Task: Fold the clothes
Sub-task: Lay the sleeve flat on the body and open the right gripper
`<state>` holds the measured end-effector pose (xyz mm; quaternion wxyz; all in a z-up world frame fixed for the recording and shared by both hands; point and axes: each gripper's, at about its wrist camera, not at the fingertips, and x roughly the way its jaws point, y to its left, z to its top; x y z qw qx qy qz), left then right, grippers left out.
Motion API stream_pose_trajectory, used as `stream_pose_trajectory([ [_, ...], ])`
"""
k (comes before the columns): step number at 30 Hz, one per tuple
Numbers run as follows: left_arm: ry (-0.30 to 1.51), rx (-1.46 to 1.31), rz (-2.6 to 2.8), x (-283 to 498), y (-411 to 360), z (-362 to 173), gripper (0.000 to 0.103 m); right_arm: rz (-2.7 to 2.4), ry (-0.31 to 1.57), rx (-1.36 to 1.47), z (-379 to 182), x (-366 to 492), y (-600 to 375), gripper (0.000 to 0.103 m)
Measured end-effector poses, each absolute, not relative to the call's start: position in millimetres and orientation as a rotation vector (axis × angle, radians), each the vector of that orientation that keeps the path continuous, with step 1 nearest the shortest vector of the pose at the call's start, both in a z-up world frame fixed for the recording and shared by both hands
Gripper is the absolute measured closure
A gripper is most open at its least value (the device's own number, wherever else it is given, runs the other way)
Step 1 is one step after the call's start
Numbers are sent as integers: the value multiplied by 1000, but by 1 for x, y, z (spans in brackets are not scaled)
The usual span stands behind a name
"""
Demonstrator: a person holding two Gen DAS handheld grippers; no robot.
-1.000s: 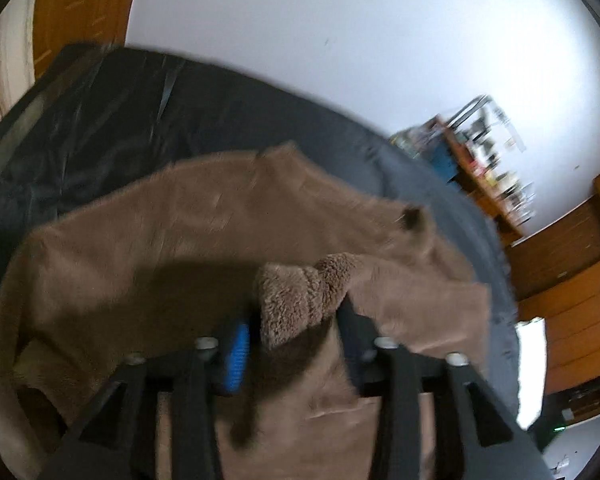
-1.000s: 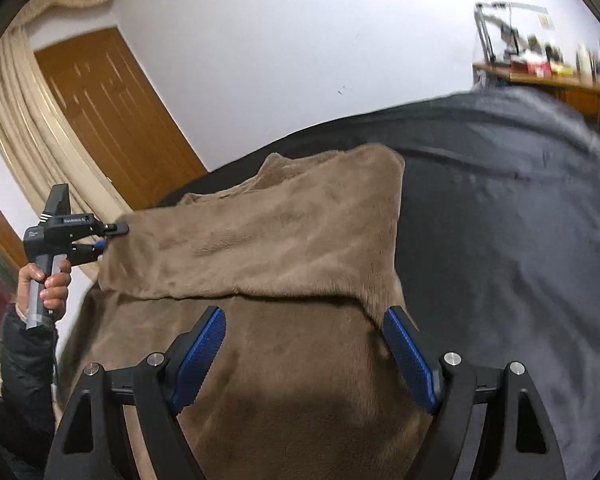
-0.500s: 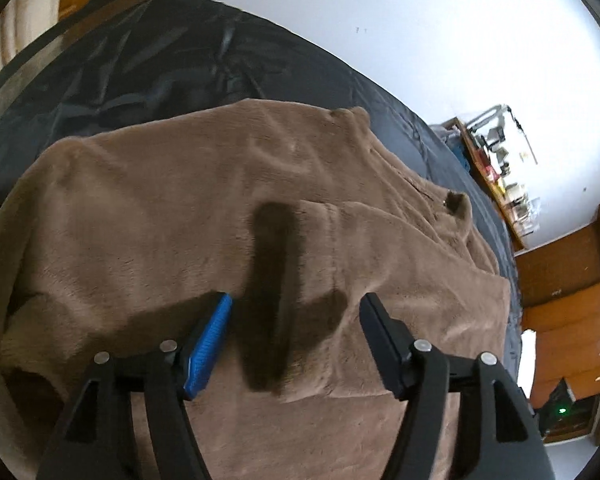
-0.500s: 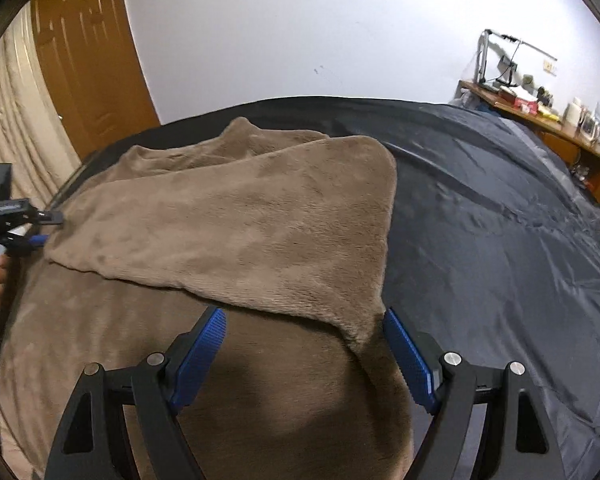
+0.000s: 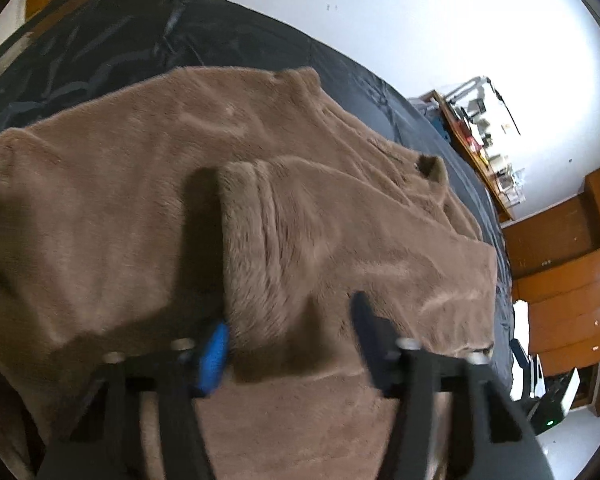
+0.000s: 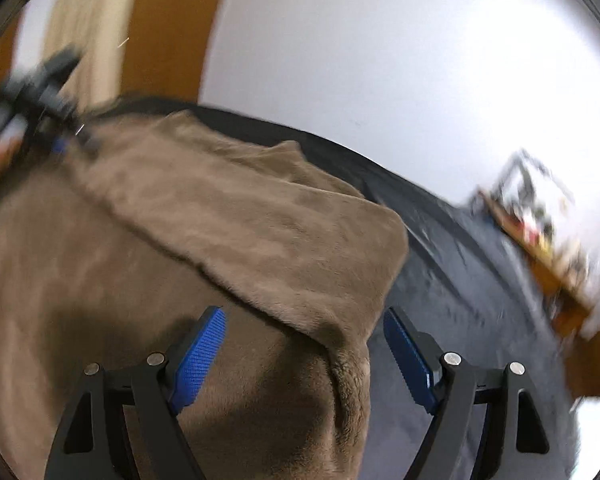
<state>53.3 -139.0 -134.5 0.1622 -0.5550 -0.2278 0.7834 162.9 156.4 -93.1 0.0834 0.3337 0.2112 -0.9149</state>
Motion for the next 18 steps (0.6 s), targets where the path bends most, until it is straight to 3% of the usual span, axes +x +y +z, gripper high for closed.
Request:
stream_pose_trajectory([
  [4, -681, -1569, 2211, 58, -135, -131, 66, -2642, 746, 1005, -106, 149, 147, 20],
  [10, -739, -1524, 2231, 78, -148, -113, 66, -2818, 911, 1093, -116, 115, 165, 20],
  [18, -687, -1587, 2254, 118, -163, -127, 66, -2970, 578, 1196, -106, 139, 226, 20],
])
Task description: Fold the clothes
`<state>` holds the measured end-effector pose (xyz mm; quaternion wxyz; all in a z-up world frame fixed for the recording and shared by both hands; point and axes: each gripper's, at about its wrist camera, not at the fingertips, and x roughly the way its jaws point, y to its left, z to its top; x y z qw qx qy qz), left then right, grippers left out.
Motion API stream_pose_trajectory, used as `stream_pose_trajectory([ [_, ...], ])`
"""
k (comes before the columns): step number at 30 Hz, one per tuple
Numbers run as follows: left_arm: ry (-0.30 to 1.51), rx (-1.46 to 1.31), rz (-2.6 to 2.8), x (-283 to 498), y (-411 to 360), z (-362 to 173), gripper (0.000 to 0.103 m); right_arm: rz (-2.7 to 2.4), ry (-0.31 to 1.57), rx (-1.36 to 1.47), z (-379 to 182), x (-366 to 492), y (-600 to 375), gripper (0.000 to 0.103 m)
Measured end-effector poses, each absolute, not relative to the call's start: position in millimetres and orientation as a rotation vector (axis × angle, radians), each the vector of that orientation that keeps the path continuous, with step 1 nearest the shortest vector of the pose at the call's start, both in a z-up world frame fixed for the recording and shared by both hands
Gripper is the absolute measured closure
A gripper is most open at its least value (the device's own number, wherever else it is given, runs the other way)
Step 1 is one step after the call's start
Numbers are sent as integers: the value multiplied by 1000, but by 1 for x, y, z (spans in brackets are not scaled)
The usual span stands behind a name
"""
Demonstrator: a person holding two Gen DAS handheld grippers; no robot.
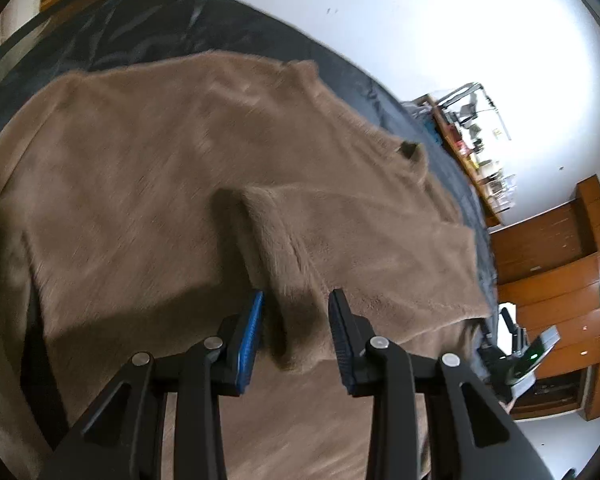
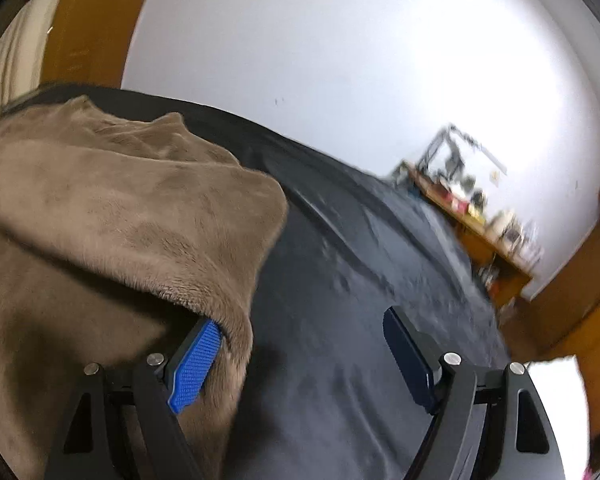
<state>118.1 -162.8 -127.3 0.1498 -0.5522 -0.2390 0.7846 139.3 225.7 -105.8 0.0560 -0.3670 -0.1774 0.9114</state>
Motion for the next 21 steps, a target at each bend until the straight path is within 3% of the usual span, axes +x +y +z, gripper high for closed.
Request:
stream_pose_trajectory([
  [6, -682, -1608, 2271, 125, -171, -139, 66, 2831, -442, -1265, -116, 152, 239, 20],
  [11, -586, -1534, 2340, 126, -158, -116, 65, 2944, -406, -1185, -88, 161, 227, 20],
  [17, -560, -1379, 2323, 114, -120, -92, 43, 3109, -171, -1175, -60, 131, 195, 20],
  [21, -524, -1393, 2314, 99, -93, -102, 40, 3108, -159, -1279, -72, 101, 164, 20],
])
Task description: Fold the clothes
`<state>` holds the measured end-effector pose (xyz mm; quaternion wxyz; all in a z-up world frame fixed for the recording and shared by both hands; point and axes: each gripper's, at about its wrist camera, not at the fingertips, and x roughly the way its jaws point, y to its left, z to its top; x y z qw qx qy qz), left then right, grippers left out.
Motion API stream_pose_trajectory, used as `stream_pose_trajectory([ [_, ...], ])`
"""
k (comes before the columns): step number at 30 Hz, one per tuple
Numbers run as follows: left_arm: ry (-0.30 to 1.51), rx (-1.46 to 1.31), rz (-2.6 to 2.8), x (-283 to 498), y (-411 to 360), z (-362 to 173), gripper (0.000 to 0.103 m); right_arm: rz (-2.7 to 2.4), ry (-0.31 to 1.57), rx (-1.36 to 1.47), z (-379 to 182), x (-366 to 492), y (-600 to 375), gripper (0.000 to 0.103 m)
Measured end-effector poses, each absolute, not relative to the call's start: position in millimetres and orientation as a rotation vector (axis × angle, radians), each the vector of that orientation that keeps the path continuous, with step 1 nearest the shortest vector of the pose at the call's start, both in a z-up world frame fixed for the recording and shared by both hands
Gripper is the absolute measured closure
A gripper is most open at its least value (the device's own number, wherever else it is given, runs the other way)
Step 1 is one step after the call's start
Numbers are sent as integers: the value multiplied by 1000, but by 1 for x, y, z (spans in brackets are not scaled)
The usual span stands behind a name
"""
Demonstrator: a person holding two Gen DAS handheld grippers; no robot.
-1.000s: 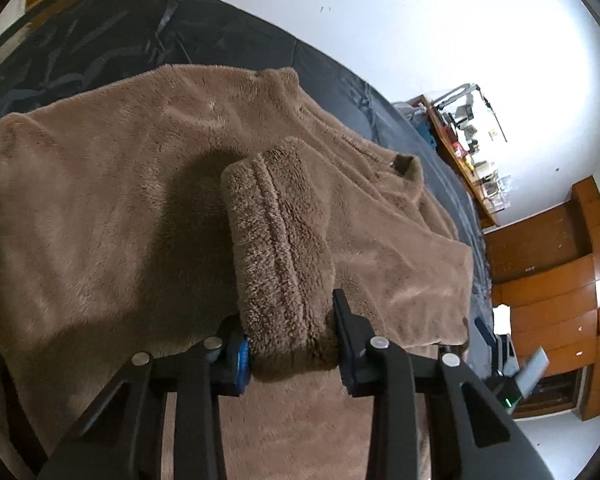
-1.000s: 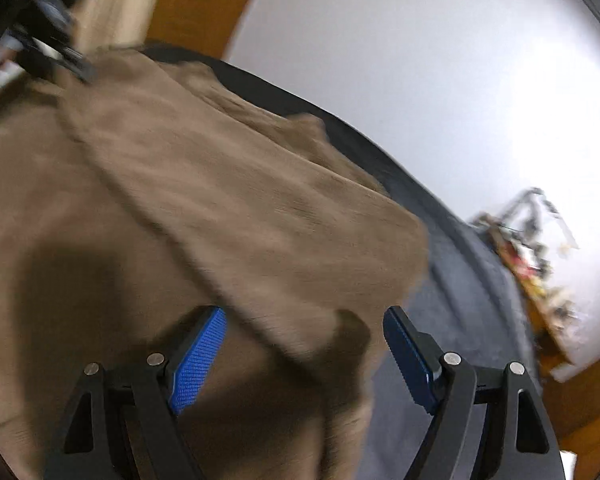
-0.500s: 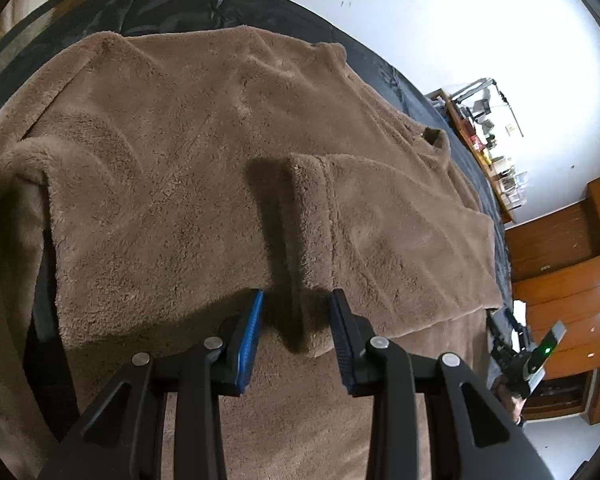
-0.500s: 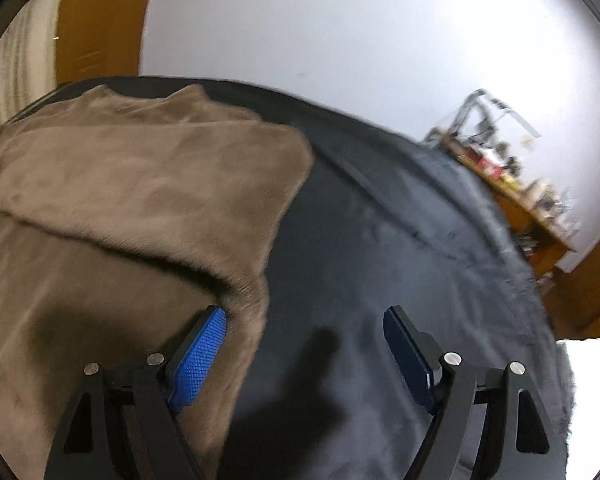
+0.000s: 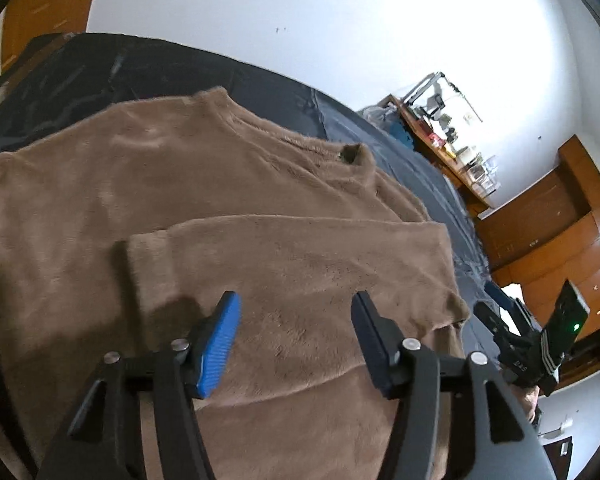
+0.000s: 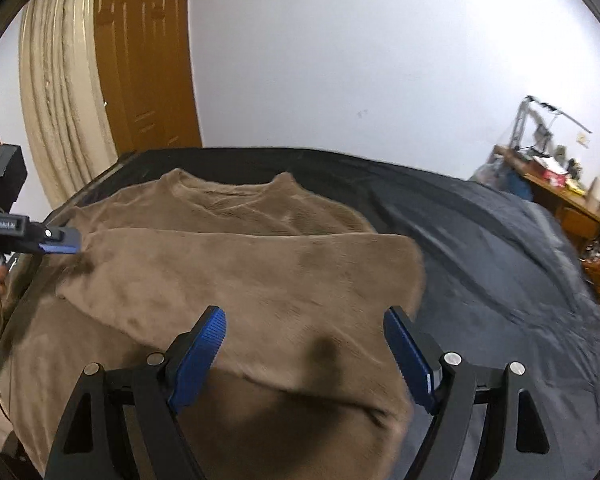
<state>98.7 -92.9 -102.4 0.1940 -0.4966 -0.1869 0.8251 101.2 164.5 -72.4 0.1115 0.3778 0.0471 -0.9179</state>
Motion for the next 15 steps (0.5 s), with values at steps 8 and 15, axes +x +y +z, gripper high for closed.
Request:
stream_pose_trajectory([
  [8, -491, -1421, 2334, 91, -95, -134, 41, -2596, 186, 1318, -130, 87, 158, 17],
  [15, -415, -1417, 2353, 93, -89, -132, 38, -2618, 194, 1279, -133, 92, 157, 14],
])
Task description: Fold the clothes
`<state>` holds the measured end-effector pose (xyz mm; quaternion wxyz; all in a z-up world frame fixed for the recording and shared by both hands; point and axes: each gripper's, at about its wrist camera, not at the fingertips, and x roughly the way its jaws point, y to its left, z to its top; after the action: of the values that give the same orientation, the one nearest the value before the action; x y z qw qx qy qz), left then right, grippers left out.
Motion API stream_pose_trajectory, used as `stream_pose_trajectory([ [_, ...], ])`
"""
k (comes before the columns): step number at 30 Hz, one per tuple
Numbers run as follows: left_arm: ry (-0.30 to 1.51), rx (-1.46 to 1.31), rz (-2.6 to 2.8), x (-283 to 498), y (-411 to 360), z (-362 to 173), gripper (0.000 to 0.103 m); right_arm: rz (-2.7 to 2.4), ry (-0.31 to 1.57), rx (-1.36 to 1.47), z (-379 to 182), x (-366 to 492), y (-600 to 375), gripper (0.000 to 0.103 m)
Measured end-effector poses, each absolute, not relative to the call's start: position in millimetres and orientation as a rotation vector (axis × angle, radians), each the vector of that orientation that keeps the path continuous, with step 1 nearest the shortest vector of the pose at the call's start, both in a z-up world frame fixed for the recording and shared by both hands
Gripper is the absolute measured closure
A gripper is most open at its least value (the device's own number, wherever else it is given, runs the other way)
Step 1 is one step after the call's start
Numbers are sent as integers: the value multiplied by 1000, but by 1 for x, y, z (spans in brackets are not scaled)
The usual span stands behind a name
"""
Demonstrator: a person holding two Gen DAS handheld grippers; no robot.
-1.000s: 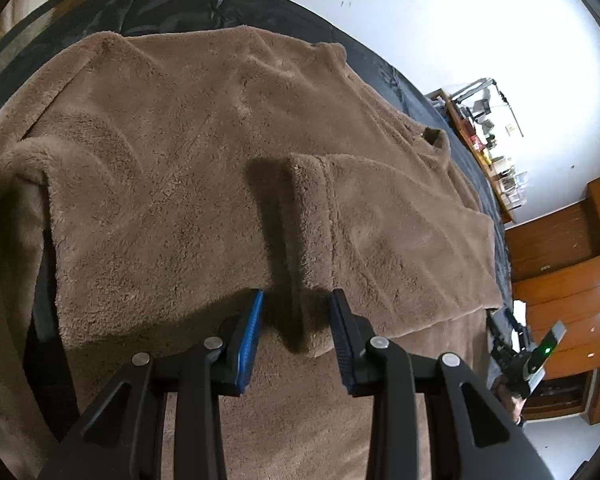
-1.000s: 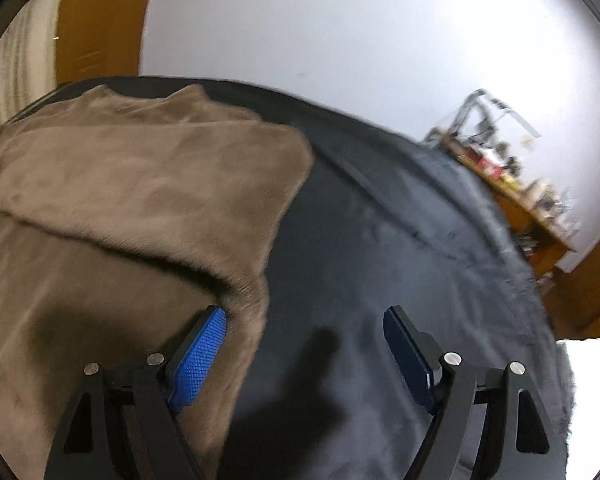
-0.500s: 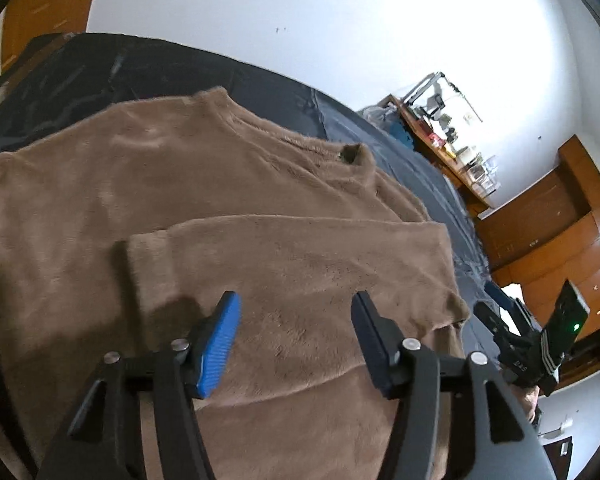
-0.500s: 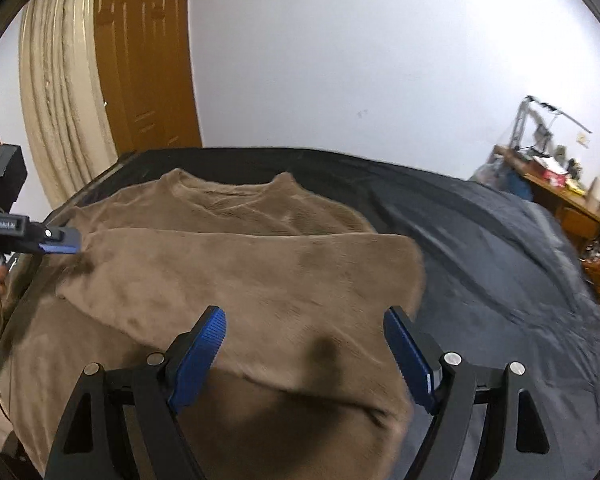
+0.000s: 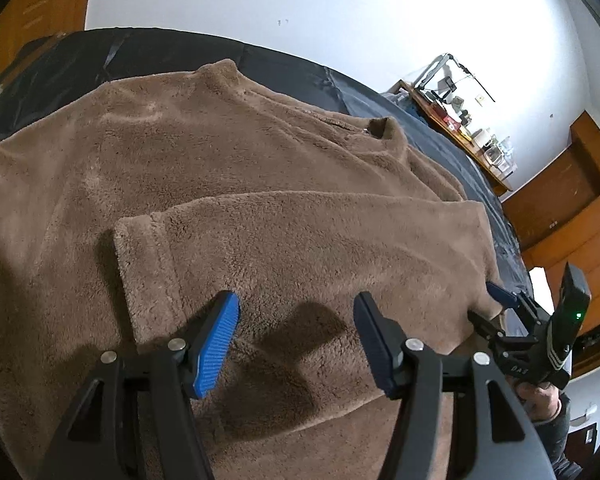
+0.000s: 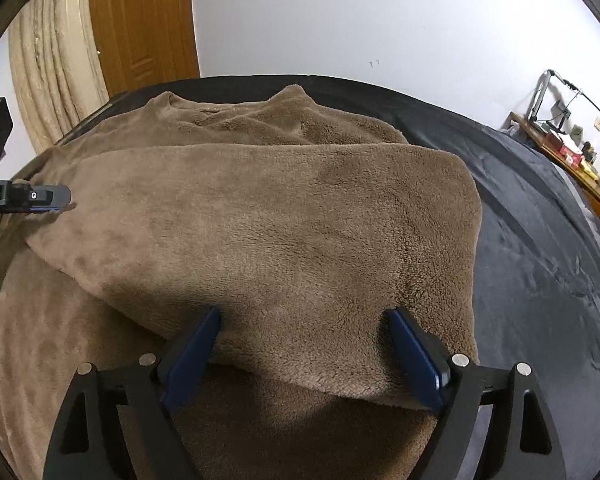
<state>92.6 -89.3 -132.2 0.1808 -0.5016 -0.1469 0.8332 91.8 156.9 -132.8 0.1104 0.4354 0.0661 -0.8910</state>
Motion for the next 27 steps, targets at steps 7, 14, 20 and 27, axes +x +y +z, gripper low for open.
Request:
stream_pose_trajectory([
  [7, -315, -1403, 2438, 77, -70, -118, 26, -2613, 194, 1282, -134, 85, 156, 10],
  [14, -302, -1366, 2433, 70, -63, -135, 22, -2605, 212, 1287, -132, 84, 156, 9],
  [20, -182, -1298, 2465, 75, -51, -138, 14, -2585, 71, 1231, -112, 75, 183, 9],
  [27, -81, -1292, 2486, 73, -37, -139, 9, -2643, -274, 1167, -84, 33, 257, 9],
])
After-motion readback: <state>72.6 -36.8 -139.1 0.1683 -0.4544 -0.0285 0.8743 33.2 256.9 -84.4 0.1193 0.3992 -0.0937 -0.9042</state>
